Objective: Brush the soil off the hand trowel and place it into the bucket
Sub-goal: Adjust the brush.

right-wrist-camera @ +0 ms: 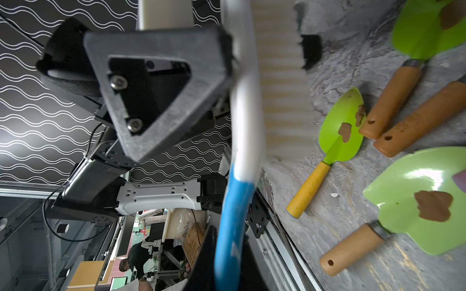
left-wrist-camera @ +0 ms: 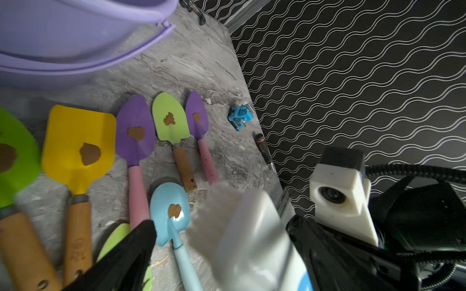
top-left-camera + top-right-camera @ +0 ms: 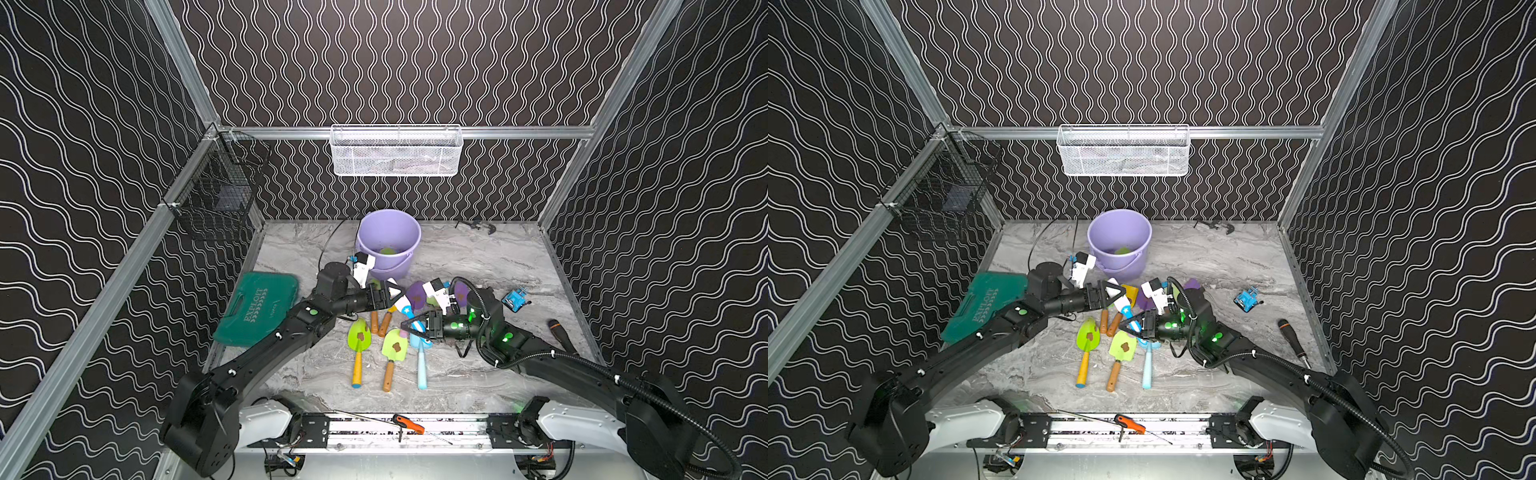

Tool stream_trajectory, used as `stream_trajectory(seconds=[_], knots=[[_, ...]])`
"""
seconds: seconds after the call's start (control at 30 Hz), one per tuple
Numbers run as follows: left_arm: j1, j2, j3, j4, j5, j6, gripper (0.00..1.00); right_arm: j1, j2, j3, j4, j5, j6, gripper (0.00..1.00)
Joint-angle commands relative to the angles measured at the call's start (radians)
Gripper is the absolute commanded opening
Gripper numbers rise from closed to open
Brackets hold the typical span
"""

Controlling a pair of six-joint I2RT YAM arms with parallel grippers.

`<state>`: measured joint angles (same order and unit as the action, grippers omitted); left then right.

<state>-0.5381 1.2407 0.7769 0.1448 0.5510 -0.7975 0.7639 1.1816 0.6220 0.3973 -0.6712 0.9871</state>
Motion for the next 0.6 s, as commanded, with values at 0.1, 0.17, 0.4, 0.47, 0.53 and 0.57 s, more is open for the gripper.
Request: stream_trajectory(seconds=[0.1,0.17,0.4,0.47,0.53,0.57], knots=[[-0.01,0.027,-0.028,0.219,0.076,-0.107,0.73,0.025,0.049,0.036,0.113,-0.007,0.027,0.0],[-0.01,0.025,-0.024,0.211,0.076,-0.108,0.62,0.025,0.061,0.038,0.106,-0.007,0.028,0.0],[-0.01,0.027,-0.042,0.207,0.076,-0.126,0.4,0.018,0.068,0.023,0.104,0.007,0.037,0.09],[-0.01,0.034,-0.057,0.23,0.072,-0.156,0.35,0.016,0.066,0.014,0.115,0.013,0.044,0.2],[-0.01,0.044,-0.062,0.244,0.076,-0.184,0.29,0.012,0.056,0.007,0.106,0.024,0.039,0.27],[-0.01,0.049,-0.061,0.243,0.078,-0.194,0.28,0.011,0.048,0.003,0.099,0.033,0.034,0.3]])
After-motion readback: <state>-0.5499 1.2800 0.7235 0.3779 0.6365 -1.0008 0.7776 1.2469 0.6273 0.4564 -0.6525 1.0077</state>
